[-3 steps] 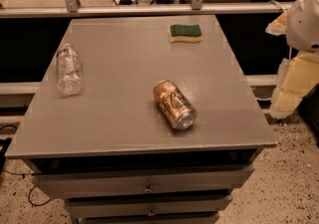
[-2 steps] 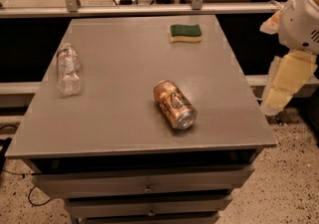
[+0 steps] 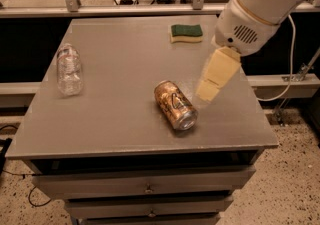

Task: Place orange can upright

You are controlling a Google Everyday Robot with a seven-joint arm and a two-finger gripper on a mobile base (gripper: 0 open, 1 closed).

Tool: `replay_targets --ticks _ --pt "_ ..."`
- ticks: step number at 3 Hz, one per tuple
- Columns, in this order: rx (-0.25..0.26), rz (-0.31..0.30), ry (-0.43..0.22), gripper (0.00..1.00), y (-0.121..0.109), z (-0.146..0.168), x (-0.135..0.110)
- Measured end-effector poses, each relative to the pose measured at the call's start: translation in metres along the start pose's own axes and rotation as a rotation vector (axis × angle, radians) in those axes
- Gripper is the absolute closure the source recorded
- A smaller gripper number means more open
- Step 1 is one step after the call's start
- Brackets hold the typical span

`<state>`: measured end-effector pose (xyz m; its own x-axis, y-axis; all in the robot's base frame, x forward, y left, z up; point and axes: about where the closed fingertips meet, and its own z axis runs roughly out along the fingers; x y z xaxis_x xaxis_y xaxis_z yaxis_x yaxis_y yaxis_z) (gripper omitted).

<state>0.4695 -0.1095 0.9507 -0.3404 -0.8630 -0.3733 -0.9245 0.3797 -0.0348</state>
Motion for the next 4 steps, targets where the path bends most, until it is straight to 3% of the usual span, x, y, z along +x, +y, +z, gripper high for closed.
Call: replay_targets --ticks 1,2,3,4 --pt "-0.062 0.130 -0.054 0.00 0.004 0.019 -0.038" --pt "-0.051 0.284 -0.086 0.00 0.001 0.039 -0.062" --pt "0.022 0.398 -0.084 0.00 -0.008 0.063 -0.072" --pt "0.101 0.465 -0.044 0.00 -0.015 0.084 -0.070"
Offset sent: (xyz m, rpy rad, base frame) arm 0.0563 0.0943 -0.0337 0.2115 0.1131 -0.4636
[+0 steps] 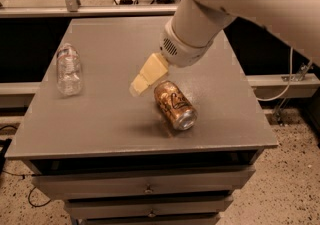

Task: Place orange can upright

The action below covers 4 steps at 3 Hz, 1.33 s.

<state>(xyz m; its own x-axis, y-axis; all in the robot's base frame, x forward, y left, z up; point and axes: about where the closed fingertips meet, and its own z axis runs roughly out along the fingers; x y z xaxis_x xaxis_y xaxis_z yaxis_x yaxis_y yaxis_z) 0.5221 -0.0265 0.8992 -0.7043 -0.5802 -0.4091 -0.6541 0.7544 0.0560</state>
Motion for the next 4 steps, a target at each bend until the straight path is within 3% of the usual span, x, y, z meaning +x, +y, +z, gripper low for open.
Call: replay_targets --ticks 2,3,4 --pt "0.097 0.051 0.088 0.00 -0.009 0.032 0.014" --pt "0.114 0.061 0.118 0.16 -0.011 0.041 0.020" --pt "0.122 0.065 0.132 0.41 -0.013 0.047 0.024"
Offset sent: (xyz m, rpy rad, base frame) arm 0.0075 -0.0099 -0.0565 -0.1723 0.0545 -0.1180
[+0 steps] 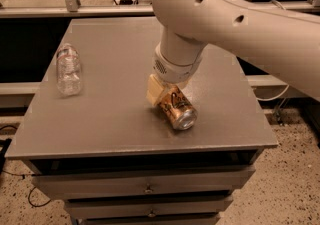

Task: Place orange can upright

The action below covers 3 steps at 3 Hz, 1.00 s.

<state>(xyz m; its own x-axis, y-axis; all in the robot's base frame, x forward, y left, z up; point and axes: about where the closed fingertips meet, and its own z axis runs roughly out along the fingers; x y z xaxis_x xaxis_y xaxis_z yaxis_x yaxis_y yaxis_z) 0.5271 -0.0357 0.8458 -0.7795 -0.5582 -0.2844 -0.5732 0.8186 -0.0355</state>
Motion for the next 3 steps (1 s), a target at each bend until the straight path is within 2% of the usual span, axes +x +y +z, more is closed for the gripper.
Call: replay_targets --ticks 1,2,3 --pt "-0.003 -0.006 -0.017 0.63 -0.003 -0.002 -0.004" --pt "-0.027 -0.043 -0.091 0.87 -0.011 -0.017 -0.021" --pt "-0.069 -0.110 -0.248 1.00 -0.025 -0.048 -0.054"
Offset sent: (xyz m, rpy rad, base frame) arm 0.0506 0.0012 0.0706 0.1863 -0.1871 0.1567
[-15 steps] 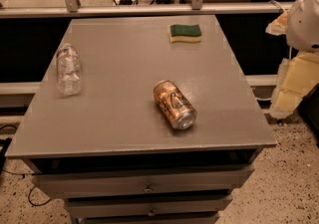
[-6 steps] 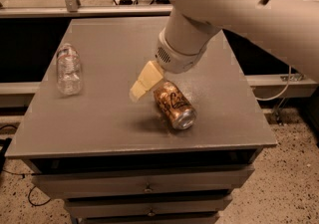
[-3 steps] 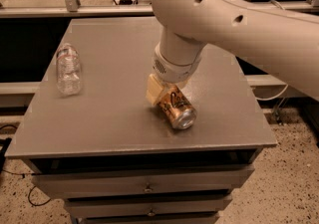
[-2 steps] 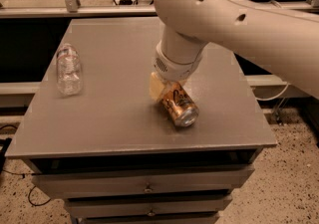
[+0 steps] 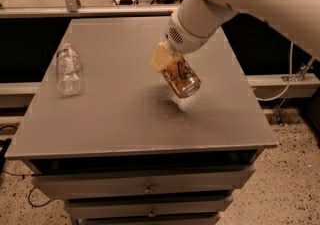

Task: Place orange can upright

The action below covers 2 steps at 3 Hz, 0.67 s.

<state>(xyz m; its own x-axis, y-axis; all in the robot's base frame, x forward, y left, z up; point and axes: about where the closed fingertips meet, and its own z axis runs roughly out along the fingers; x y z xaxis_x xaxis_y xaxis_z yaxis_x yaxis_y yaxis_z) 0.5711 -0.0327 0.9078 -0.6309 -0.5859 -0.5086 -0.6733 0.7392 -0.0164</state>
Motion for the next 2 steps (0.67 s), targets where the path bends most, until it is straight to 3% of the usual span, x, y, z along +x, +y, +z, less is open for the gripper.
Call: replay_targets --ticks 1,2 --pt "-0.064 -0.062 -0.190 1.00 -0.008 -0.024 -0.036" --pt "-0.151 -0.102 -0.377 1.00 -0.008 -0.036 -0.054"
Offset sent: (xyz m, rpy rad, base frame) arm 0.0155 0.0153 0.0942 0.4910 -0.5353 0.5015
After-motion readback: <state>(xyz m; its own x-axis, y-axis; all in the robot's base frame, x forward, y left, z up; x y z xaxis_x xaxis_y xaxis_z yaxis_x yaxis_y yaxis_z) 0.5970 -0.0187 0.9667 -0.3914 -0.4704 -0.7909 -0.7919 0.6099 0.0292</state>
